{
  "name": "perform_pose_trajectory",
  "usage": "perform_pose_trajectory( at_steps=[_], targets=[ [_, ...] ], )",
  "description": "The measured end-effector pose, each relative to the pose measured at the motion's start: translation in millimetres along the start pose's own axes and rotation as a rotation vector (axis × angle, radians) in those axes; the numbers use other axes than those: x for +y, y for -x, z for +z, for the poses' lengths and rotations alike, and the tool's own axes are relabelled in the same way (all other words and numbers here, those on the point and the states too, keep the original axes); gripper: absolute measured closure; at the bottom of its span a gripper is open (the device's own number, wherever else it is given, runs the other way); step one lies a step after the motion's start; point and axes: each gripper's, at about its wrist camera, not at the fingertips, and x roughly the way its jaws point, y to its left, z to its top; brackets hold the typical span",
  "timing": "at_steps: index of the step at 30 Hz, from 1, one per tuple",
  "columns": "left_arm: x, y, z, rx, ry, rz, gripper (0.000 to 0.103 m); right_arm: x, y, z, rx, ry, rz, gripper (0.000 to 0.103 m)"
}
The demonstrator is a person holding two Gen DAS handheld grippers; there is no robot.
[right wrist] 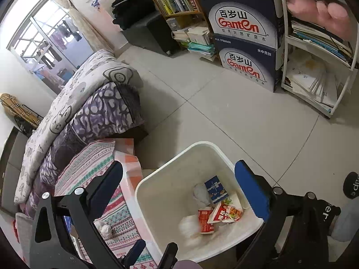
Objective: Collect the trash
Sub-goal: 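Carry the box to the bin and release it with the right tool while the left tool carries the tissue, then grasp the white foam strip with the left tool while the right tool grasps crumpled white tissue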
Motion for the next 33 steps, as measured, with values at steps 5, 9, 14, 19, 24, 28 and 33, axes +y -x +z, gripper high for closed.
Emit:
perform_pose_trajectory(
  at_steps=[5, 9, 14, 19, 24, 28, 33],
  targets=[
    [11, 7, 0, -0.009, 0.018, 0.036, 0.032, 8, -2, -4, 0.002, 0.015, 0.001, 0.007],
    [29, 14, -2, -0.010, 0.040, 0.085, 0.032, 20, -7, -10, 0.019, 0.039, 0.003, 0.007],
    [57, 25, -5, -0.016, 0.077, 0.163, 0.031, 40, -15, -23, 0.041, 0.090, -0.005, 0.007],
    [85, 34, -10, -0.015, 0.109, 0.282, 0.027, 61, -21, -36, 0.065, 0.142, -0.007, 0.007],
    [123, 46, -20, -0.009, 0.152, 0.411, 0.027, 80, -35, -52, 0.134, 0.185, 0.000, 0.007],
    [161, 56, -30, 0.006, 0.207, 0.508, 0.027, 102, -44, -69, 0.172, 0.237, 0.008, 0.007],
    [210, 71, -39, 0.025, 0.319, 0.578, 0.027, 134, -54, -92, 0.216, 0.306, 0.028, 0.007]
  ],
)
